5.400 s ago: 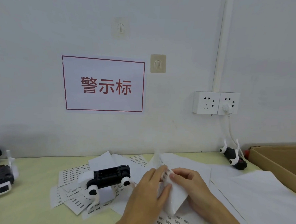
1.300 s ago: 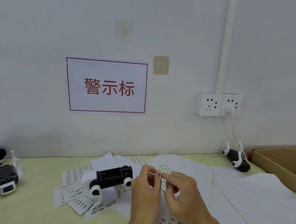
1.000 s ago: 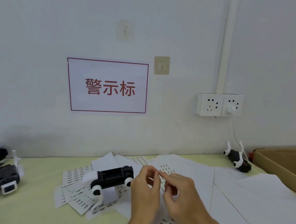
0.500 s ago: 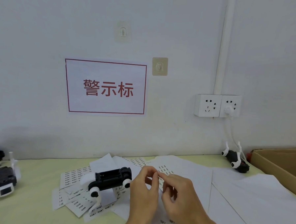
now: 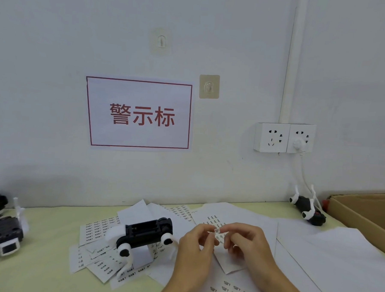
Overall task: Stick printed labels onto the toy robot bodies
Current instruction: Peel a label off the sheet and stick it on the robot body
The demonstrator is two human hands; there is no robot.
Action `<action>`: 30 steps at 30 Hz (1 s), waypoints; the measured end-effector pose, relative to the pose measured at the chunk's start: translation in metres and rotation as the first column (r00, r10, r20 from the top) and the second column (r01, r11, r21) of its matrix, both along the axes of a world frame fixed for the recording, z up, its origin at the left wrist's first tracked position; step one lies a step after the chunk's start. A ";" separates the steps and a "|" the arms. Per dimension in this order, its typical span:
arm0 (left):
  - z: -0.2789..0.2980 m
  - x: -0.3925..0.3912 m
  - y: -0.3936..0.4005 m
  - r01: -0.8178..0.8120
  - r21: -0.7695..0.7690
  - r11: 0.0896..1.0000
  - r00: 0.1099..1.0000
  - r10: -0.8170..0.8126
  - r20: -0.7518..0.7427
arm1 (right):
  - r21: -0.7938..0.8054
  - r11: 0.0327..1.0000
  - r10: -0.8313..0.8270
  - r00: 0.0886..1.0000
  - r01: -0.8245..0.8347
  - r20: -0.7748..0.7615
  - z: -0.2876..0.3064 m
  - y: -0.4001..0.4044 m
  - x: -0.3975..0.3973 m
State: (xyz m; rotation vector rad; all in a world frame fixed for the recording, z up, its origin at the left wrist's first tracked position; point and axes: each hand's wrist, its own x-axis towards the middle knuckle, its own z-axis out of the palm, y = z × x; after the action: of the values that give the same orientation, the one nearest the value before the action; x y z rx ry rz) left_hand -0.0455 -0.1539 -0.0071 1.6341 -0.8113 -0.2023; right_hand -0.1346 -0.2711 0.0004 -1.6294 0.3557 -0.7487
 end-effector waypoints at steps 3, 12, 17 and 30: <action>0.000 -0.002 0.000 0.021 0.010 1.000 0.999 -0.021 0.026 | 0.005 1.000 0.012 1.000 -0.012 -0.007 -0.001 -0.001 0.001; 0.000 -0.001 0.000 -0.026 -0.024 0.999 0.999 0.026 0.021 | 0.008 1.000 -0.018 0.999 0.018 -0.029 0.002 0.003 0.002; 0.001 -0.001 0.001 -0.067 -0.037 0.997 0.996 0.069 0.061 | -0.021 0.999 -0.040 0.997 0.039 -0.070 0.004 0.006 0.001; 0.002 -0.001 0.003 -0.084 -0.037 0.996 0.991 0.088 0.099 | -0.077 0.994 -0.082 0.993 0.076 -0.079 0.007 0.013 0.000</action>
State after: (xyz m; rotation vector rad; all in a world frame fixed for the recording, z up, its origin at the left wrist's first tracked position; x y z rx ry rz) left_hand -0.0467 -0.1504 -0.0051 1.6545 -0.8138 -0.0460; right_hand -0.1347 -0.2582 0.0077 -1.7272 0.4584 -0.7632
